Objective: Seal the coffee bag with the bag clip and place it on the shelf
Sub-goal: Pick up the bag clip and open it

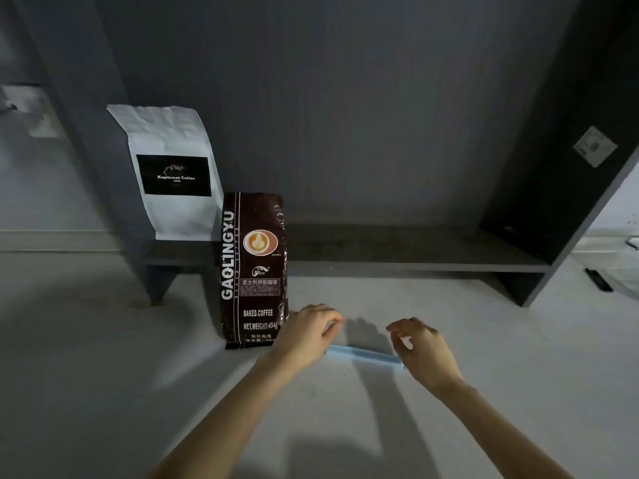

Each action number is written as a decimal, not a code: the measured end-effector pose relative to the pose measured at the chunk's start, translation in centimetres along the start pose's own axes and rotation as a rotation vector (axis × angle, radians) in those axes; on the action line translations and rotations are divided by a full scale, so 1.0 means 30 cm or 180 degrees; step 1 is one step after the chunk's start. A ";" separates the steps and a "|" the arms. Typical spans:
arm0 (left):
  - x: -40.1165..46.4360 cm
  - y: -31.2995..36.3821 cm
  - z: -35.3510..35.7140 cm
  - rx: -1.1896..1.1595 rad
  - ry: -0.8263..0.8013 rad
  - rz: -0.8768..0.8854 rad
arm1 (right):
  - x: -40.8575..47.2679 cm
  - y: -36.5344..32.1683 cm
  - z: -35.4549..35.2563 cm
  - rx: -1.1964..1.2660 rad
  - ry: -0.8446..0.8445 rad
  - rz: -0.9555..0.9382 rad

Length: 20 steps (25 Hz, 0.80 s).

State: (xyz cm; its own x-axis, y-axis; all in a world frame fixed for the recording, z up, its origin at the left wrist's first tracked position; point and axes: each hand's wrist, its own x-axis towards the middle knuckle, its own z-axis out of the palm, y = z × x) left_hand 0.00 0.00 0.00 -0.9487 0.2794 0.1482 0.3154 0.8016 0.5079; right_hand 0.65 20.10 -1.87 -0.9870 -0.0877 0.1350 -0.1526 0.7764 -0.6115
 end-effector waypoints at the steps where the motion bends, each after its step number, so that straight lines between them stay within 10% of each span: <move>1: 0.006 -0.005 0.021 0.0002 -0.0048 -0.0034 | 0.004 0.013 0.012 -0.0075 -0.0068 0.0089; 20: -0.014 -0.091 0.224 0.0131 -0.0089 -0.0269 | 0.001 0.079 0.103 -0.0049 -0.0383 0.0151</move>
State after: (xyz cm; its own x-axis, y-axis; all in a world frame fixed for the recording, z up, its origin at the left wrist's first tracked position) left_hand -0.29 1.25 -7.16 -0.9711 0.2241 0.0822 0.2355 0.8438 0.4822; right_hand 0.09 20.00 -5.72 -0.9922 -0.1244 0.0111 -0.1059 0.7908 -0.6029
